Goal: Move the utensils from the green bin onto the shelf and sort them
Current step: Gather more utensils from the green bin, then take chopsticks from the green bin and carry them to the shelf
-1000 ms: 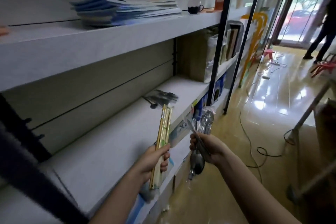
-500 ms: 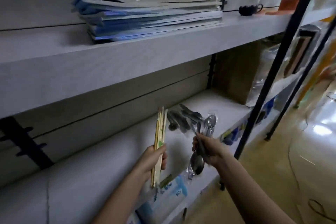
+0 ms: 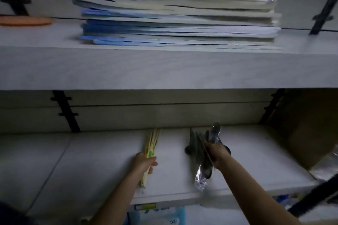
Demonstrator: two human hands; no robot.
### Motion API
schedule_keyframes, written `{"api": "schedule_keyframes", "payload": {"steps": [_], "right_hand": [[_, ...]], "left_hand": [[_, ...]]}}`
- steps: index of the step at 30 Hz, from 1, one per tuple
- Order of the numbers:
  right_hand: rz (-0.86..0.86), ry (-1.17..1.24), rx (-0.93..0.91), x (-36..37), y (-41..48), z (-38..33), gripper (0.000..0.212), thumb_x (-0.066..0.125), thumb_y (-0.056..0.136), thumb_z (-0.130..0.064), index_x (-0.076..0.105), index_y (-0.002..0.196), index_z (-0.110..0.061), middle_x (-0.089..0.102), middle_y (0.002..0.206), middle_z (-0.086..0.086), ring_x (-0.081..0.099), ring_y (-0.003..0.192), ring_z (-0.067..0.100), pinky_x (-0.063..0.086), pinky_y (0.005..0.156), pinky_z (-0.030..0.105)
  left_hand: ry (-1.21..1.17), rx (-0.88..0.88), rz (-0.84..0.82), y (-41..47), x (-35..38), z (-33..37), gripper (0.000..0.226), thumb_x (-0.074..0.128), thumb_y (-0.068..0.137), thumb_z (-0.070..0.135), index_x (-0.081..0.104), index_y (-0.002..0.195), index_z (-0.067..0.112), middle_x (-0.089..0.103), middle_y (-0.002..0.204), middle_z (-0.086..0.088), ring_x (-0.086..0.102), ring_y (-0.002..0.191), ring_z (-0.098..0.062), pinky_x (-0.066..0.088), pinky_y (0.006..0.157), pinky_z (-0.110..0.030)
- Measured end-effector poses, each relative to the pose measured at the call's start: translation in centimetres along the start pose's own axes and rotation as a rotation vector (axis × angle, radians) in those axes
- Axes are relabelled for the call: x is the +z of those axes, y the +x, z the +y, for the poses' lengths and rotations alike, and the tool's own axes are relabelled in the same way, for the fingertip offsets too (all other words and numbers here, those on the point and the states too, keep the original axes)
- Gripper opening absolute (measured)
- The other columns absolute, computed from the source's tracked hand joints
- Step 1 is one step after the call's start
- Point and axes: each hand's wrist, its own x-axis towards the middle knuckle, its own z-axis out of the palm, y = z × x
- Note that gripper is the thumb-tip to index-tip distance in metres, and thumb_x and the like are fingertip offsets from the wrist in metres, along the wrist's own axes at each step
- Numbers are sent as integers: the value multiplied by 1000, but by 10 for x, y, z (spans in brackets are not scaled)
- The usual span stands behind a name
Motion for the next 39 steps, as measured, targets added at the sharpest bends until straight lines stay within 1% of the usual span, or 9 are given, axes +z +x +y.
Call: {"api": "schedule_keyframes", "payload": {"steps": [4,6,9,15,19,25,29,33,39], "right_hand": [[-19,-175,-32,-10,26,-2,15,51,94,-7,58,100,5,60,87,19,58,90,35,45,95,48],[1,-243,-20,-15,39,-3,28,51,94,-8,54,116,8,62,97,25,59,94,38,49,90,49],[-17,-337,-55,-22,50,-9,27,47,94,-3,50,120,4,59,90,22,56,81,33,49,65,38],[-50,-568,-116,-31,98,-10,35,53,84,-1,52,119,0,63,110,28,62,95,38,52,87,46],[-80,-719,-150,-25,103,-12,34,54,84,-2,58,117,1,60,122,21,56,113,34,45,101,39],[-65,-904,-158,-25,92,-25,23,56,88,-9,59,107,5,62,110,22,58,108,35,42,77,28],[-73,-1123,-361,-22,80,-32,50,57,89,-25,45,128,2,49,133,21,47,124,35,39,101,35],[-299,-1235,-629,1,51,-37,36,53,92,-20,54,126,-8,56,130,15,54,116,31,41,94,30],[-684,-1404,-950,70,-6,-28,30,43,94,-22,61,118,-22,65,118,7,62,104,28,46,79,30]], "left_hand": [[112,4,162,9,12,-4,18,60,87,7,58,100,-5,62,66,-6,50,50,-18,42,41,-17],[210,18,259,12,16,-5,28,65,83,13,63,104,-6,69,80,-15,60,63,-27,50,53,-26],[379,49,359,11,25,-3,30,66,82,20,65,108,5,70,100,-16,65,87,-31,45,63,-29],[605,60,457,14,33,2,28,65,81,27,65,107,14,69,99,-7,64,87,-25,49,67,-28],[689,80,481,18,33,3,32,66,79,30,63,106,13,67,103,-7,64,91,-25,52,73,-30],[923,37,399,24,30,12,55,66,77,40,52,122,12,52,126,-8,54,115,-25,46,86,-31],[1034,70,340,18,23,20,64,61,81,46,44,131,10,44,137,-10,43,126,-26,39,99,-33],[1014,224,405,-6,7,28,63,55,87,43,39,137,10,41,140,-9,39,128,-25,35,101,-32],[819,358,493,-61,-37,29,21,54,91,33,62,100,15,67,99,0,62,92,-17,46,74,-25]]}}
